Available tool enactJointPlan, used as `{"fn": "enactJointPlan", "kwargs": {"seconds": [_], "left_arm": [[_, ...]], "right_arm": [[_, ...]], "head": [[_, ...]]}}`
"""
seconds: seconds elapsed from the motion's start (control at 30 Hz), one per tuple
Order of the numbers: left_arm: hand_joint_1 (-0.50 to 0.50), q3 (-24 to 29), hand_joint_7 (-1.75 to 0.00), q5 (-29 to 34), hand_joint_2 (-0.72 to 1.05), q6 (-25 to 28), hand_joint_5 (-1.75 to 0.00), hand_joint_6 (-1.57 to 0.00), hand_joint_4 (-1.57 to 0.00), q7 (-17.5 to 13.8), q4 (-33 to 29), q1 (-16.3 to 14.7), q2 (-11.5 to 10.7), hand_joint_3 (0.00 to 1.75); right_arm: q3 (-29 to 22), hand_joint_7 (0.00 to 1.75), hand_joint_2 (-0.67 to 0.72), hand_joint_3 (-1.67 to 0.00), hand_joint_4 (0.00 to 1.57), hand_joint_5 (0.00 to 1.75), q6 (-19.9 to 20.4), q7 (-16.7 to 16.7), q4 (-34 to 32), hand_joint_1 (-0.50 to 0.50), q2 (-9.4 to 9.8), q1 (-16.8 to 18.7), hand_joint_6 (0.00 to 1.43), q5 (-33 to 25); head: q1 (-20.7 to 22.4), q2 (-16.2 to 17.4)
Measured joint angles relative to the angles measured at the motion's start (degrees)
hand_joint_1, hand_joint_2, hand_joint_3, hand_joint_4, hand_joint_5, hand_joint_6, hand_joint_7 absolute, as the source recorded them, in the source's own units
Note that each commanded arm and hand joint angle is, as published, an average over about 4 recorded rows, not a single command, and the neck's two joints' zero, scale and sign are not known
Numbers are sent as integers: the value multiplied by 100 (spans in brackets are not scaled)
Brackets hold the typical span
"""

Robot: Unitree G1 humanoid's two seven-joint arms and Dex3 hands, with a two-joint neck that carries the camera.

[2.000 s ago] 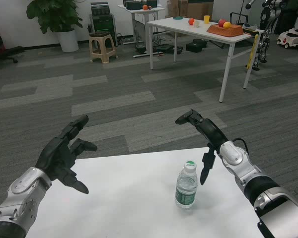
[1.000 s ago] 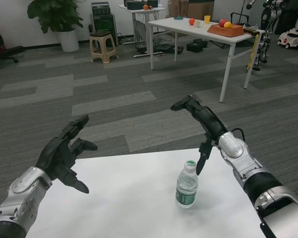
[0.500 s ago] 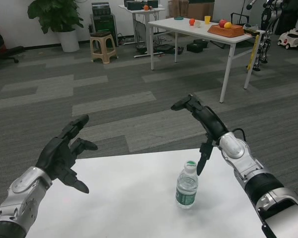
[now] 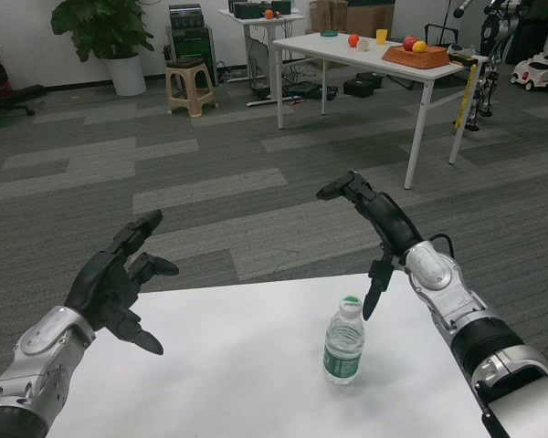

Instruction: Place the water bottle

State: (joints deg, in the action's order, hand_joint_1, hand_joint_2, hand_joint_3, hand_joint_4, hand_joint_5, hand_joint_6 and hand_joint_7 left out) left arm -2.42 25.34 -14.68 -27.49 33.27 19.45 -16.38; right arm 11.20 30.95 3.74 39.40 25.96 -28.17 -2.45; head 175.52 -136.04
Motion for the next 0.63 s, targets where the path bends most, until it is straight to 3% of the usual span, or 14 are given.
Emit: {"fn": "enactJointPlan", "kwargs": {"seconds": [0.53,0.63], "left_arm": [[-50,5,-14,-1,-19,0,-175,0,0,2,0,0,0,9],[-50,5,-14,-1,-19,0,-175,0,0,2,0,0,0,3]], "right_arm": [[-38,113,66,0,0,0,0,91,-111,-46,1,27,0,-2],[-41,112,62,0,0,0,0,119,-119,-46,2,58,0,-2]], "head": [[-18,31],[-12,35]]}}
